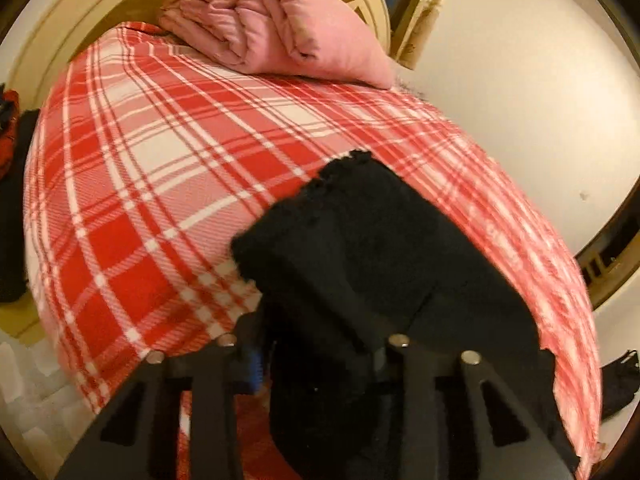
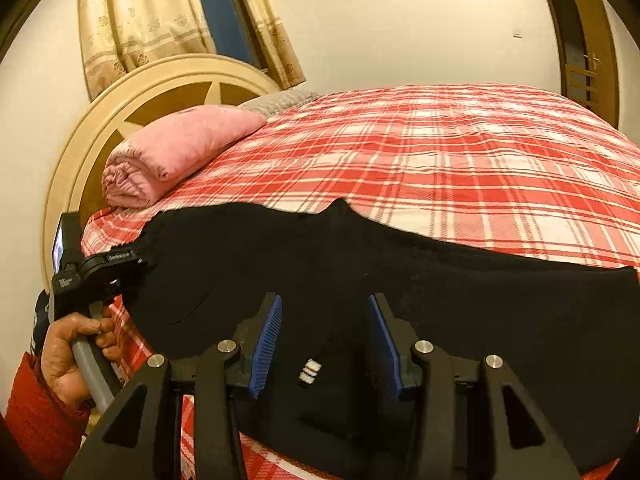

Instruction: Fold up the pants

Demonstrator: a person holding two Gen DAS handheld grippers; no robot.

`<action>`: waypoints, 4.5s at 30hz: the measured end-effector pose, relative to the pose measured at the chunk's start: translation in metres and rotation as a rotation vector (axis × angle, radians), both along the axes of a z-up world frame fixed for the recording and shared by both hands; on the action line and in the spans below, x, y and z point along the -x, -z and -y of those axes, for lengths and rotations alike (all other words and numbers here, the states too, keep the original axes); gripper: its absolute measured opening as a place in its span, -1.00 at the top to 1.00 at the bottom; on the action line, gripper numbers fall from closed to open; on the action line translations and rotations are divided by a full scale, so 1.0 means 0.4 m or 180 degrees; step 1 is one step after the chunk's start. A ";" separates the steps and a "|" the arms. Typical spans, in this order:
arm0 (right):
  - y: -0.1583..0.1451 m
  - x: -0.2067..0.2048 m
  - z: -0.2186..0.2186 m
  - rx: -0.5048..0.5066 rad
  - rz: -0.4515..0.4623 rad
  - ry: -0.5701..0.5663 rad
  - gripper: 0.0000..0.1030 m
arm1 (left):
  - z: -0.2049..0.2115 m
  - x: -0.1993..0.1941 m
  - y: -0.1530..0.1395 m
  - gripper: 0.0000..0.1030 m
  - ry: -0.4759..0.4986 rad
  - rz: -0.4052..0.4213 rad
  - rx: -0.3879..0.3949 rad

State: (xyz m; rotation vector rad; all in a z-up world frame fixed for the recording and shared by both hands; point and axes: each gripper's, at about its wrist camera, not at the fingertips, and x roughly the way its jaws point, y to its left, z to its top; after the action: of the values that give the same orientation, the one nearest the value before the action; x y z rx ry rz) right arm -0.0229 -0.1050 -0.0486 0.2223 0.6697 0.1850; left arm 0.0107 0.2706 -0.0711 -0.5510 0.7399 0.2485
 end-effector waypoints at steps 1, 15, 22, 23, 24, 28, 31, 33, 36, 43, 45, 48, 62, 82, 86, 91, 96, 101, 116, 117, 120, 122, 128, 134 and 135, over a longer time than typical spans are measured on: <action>-0.003 0.002 0.013 -0.0021 0.0009 0.0049 0.09 | 0.000 -0.002 -0.003 0.35 0.0021 0.0002 0.0000; 0.015 0.047 0.237 -0.0298 -0.0108 0.0794 0.09 | 0.156 0.053 -0.207 0.41 0.0746 0.0700 -0.0380; 0.012 0.099 0.348 -0.0374 -0.0090 0.1074 0.09 | 0.362 0.129 -0.305 0.41 0.1585 0.1214 -0.0626; 0.013 0.112 0.365 -0.0379 -0.0092 0.1124 0.09 | 0.384 0.138 -0.308 0.41 0.1679 0.1239 -0.0630; 0.015 0.122 0.377 -0.0384 -0.0092 0.1157 0.09 | 0.419 0.149 -0.309 0.41 0.1813 0.1264 -0.0641; 0.020 0.166 0.422 -0.0388 -0.0105 0.1289 0.09 | 0.576 0.189 -0.293 0.42 0.2344 0.1322 -0.0763; 0.023 0.202 0.462 -0.0405 -0.0102 0.1420 0.09 | 0.660 0.222 -0.272 0.42 0.2656 0.1357 -0.0845; 0.025 0.231 0.494 -0.0435 -0.0085 0.1537 0.09 | 0.729 0.253 -0.252 0.42 0.2920 0.1349 -0.0911; 0.032 0.263 0.528 -0.0489 -0.0079 0.1653 0.09 | 0.806 0.282 -0.216 0.42 0.3228 0.1373 -0.1110; 0.037 0.301 0.565 -0.0534 -0.0062 0.1741 0.08 | 0.945 0.325 -0.112 0.42 0.3726 0.1159 -0.1490; 0.041 0.305 0.572 -0.0542 -0.0064 0.1754 0.09 | 0.960 0.334 -0.099 0.41 0.3782 0.1115 -0.1567; 0.040 0.312 0.581 -0.0583 -0.0058 0.1759 0.09 | 0.980 0.336 -0.077 0.30 0.3908 0.0981 -0.1734; 0.037 0.202 0.541 -0.1171 0.0003 0.1044 -0.21 | 0.800 0.383 -0.199 -0.84 0.4262 0.1222 -0.1588; 0.002 0.153 0.397 -0.0012 0.0014 0.0482 0.75 | 0.531 0.037 -0.158 -0.95 0.2248 0.0184 -0.0653; -0.054 0.174 0.396 0.0411 0.0263 0.0522 0.75 | 0.531 0.003 -0.174 -0.95 0.2104 0.0155 -0.0652; 0.066 0.151 0.477 0.0157 -0.0174 0.0602 0.73 | 0.560 -0.023 -0.177 -0.95 0.1988 0.0128 -0.0725; 0.097 0.164 0.521 -0.0212 -0.0152 0.0697 0.42 | 0.623 -0.044 -0.144 -0.94 0.2014 0.0002 -0.0989; 0.034 0.203 0.545 -0.0361 -0.0081 0.0746 0.38 | 0.680 -0.059 -0.128 -0.94 0.2097 -0.0052 -0.1184; 0.080 -0.004 0.508 0.0024 -0.0223 0.0498 0.40 | 0.742 -0.174 -0.045 -0.93 0.1973 -0.0417 -0.1452; 0.084 -0.006 0.524 -0.0133 -0.0242 0.0506 0.40 | 0.725 -0.195 -0.033 -0.94 0.1913 -0.0502 -0.1272; 0.085 -0.008 0.512 -0.0059 -0.0222 0.0496 0.40 | 0.701 -0.239 -0.015 -0.99 0.1737 -0.0600 -0.1047; 0.084 -0.005 0.504 -0.0002 -0.0204 0.0507 0.40 | 0.716 -0.259 -0.010 -0.99 0.1705 -0.0648 -0.1244; 0.028 0.041 0.500 -0.0092 -0.0022 0.0675 0.38 | 0.696 -0.275 -0.040 -0.98 0.1703 -0.0621 -0.1182; -0.055 0.144 0.427 0.0140 0.0228 0.0621 0.38 | 0.691 -0.159 -0.162 -0.96 0.1773 -0.0038 -0.1535; -0.053 0.152 0.413 0.0164 0.0179 0.0563 0.38 | 0.696 -0.132 -0.174 -0.96 0.1821 0.0030 -0.1576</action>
State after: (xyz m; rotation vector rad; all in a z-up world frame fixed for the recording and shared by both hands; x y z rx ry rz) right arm -0.0839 -0.2703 -0.0274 0.2248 0.5950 0.0042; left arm 0.0635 -0.0080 -0.0014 0.1377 0.7631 -0.1068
